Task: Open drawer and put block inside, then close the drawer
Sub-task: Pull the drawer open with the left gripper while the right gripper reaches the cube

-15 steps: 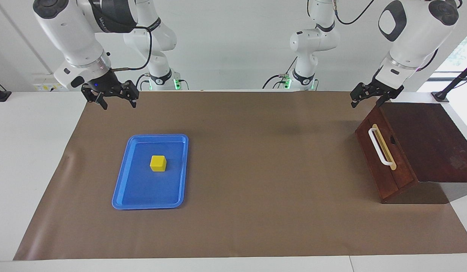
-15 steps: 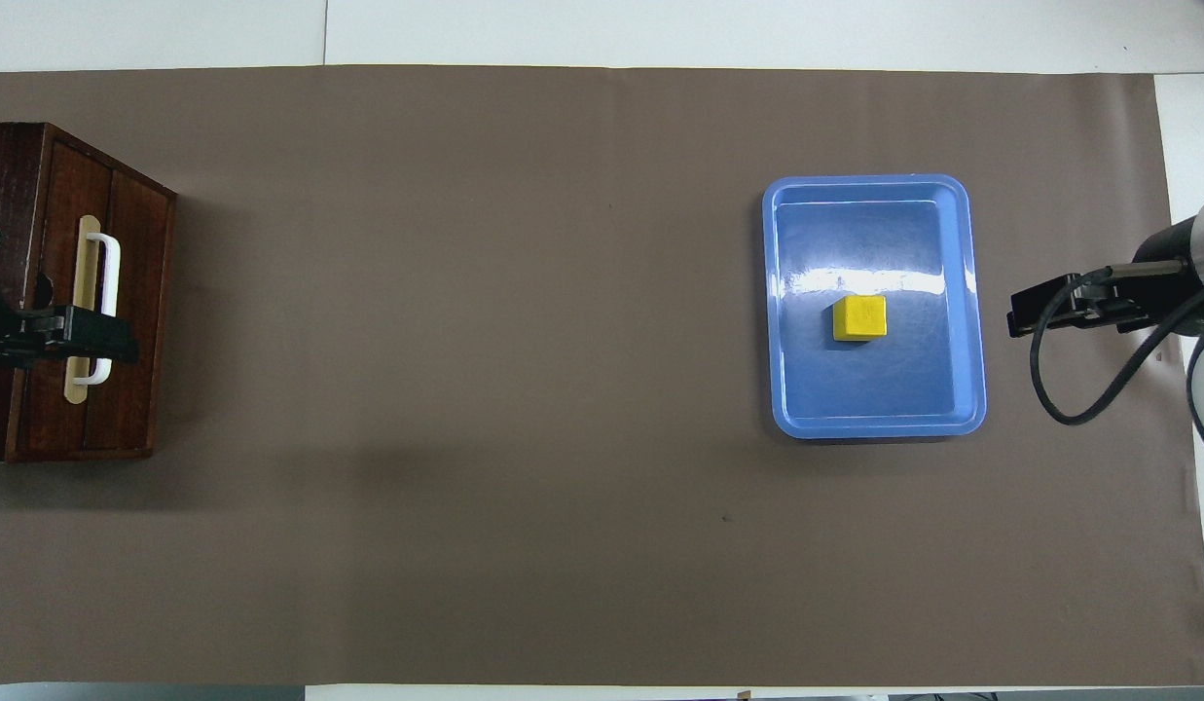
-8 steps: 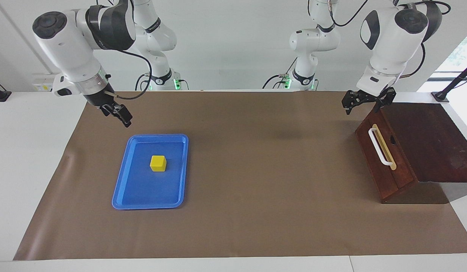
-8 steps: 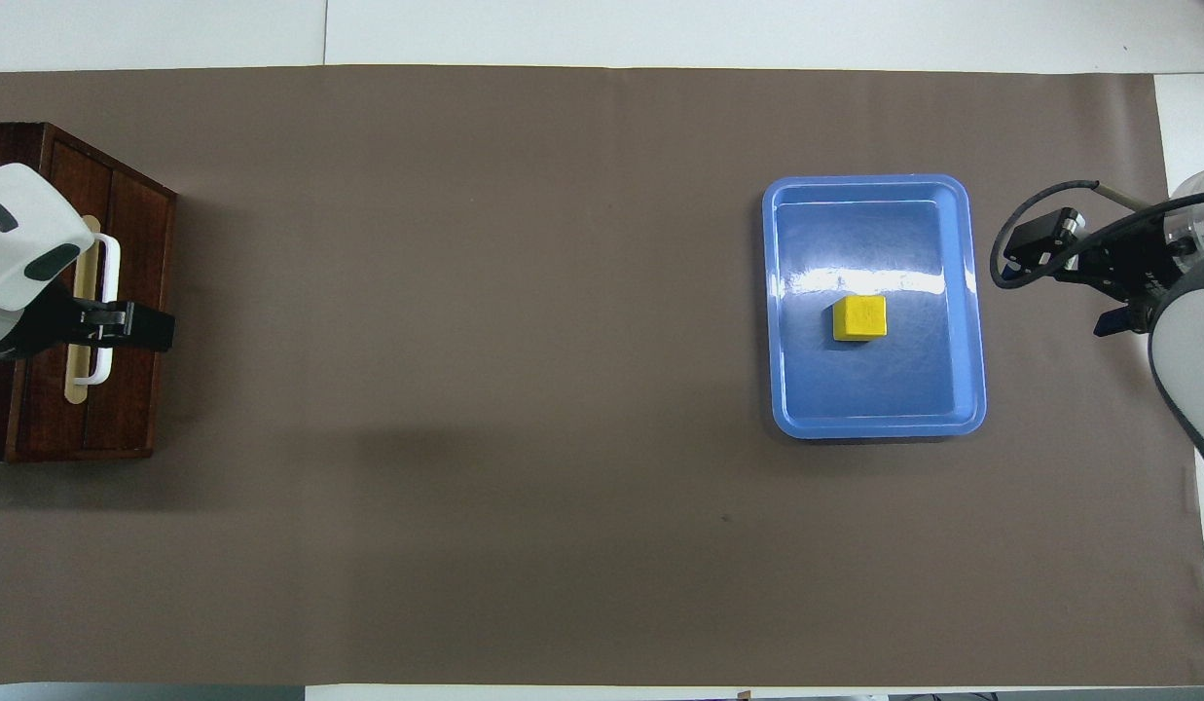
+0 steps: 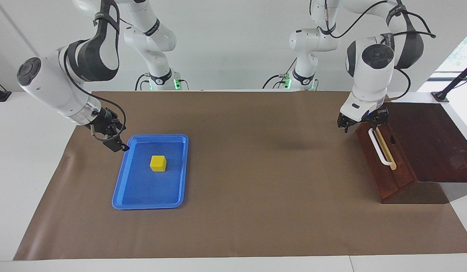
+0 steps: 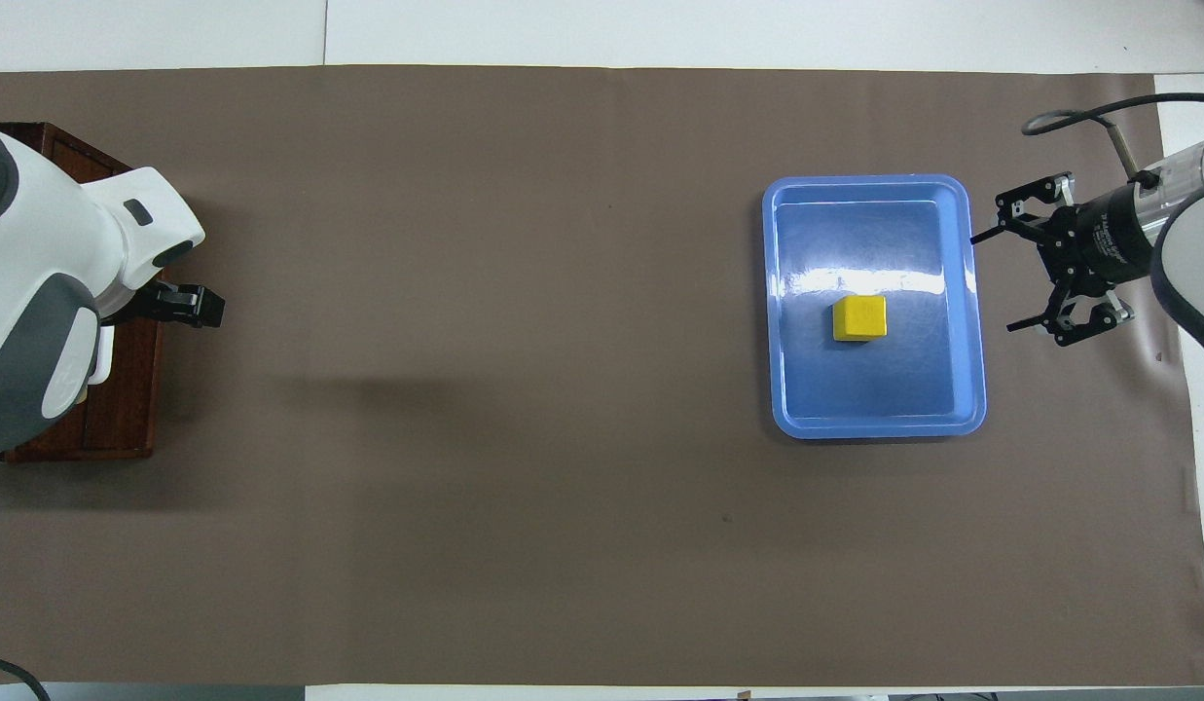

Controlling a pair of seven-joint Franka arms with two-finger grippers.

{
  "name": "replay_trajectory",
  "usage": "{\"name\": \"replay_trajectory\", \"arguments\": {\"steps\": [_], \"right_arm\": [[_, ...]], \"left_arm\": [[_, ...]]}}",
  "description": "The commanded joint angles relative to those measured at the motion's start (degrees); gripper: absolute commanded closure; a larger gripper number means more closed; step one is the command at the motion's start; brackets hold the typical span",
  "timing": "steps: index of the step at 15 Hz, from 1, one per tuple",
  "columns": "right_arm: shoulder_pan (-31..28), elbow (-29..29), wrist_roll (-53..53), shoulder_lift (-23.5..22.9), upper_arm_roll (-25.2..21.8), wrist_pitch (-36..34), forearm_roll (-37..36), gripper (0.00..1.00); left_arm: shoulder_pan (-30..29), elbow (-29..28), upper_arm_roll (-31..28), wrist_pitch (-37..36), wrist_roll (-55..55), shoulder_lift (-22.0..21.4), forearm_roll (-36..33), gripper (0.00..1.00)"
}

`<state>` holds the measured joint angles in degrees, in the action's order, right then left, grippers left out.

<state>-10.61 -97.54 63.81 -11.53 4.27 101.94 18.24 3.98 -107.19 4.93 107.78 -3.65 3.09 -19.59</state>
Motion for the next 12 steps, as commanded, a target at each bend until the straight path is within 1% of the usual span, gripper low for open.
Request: {"name": "replay_trajectory", "arguments": {"steps": [1,5,6,7,8,9,12], "right_arm": [[-1.6,-1.59,4.38,-1.82,0.21,2.39,7.66,0.0],[-5.29,-2.65,2.82,-6.83,0.3,2.83,14.27,0.0],[-5.56,-3.52,0.46,-7.97,0.3,3.09,15.93,0.0],[-6.17,-4.92,-2.0,-8.68,0.21,5.09,17.95,0.0],[-6.35,-6.59,-4.28,-8.77,0.3,6.85,18.84,0.0],[-6.44,-7.57,-6.13,-8.86,0.3,7.22,19.11,0.0],[-6.53,-10.03,-10.27,-9.13,0.21,7.66,22.97,0.0]], "left_arm": [[-2.39,-1.0,-0.28,4.88,-0.66,1.47,-3.34,0.0],[-5.12,-2.66,-0.45,11.03,-0.66,3.76,-3.79,0.0],[-5.39,-3.8,-0.54,12.7,-0.66,3.59,-3.79,0.0],[-6.26,-4.08,-0.45,13.15,-0.66,3.67,-3.79,0.0],[-6.62,-4.43,-0.54,13.42,-0.66,3.67,-3.79,0.0],[-6.62,-4.95,-0.54,14.03,-0.74,3.67,-3.79,0.0],[-7.32,-6.36,-0.54,16.93,-0.66,3.85,-3.79,0.0]]}}
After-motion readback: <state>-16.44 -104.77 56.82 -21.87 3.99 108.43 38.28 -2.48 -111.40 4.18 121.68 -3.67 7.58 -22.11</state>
